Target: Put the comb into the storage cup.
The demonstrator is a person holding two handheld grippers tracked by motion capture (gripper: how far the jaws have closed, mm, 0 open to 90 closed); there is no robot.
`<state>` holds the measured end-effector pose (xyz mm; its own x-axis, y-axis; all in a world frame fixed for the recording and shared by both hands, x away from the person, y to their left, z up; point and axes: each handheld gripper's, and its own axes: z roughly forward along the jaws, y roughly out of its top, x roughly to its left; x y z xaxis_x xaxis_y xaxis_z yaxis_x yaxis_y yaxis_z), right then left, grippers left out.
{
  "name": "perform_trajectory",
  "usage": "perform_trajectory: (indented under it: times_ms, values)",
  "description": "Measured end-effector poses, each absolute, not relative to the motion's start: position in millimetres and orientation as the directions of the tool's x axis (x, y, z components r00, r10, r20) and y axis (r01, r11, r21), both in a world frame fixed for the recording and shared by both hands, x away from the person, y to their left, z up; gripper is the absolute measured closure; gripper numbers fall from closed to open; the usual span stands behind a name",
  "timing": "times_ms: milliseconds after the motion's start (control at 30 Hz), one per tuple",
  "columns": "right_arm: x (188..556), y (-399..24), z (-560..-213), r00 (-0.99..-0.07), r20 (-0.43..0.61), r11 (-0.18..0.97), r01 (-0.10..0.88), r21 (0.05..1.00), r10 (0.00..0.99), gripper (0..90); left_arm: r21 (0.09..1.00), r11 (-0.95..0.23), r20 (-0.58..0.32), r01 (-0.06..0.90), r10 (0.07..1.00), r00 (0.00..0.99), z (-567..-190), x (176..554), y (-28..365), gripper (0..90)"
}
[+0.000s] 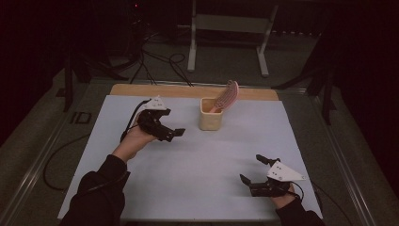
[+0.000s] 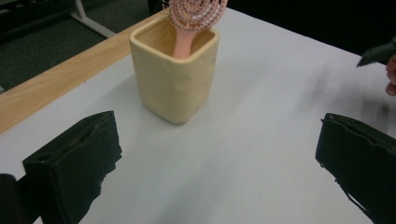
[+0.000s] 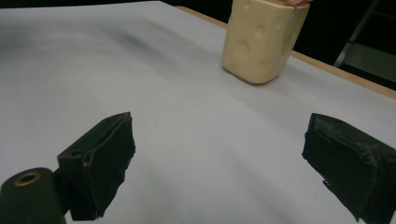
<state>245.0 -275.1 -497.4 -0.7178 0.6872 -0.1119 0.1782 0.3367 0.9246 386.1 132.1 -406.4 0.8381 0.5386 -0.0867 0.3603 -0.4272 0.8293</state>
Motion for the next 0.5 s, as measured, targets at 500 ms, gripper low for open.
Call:
perform_trajectory:
  times_ms: [500]
  values:
    - [245.9,-274.8,-497.4,-0.716,-0.112,0.336,0.179,0.925,0.689,8.6,0.812,-0.449,-0.075,0.372,0.552,0.831,-422.5,351.1,163.4,0.0]
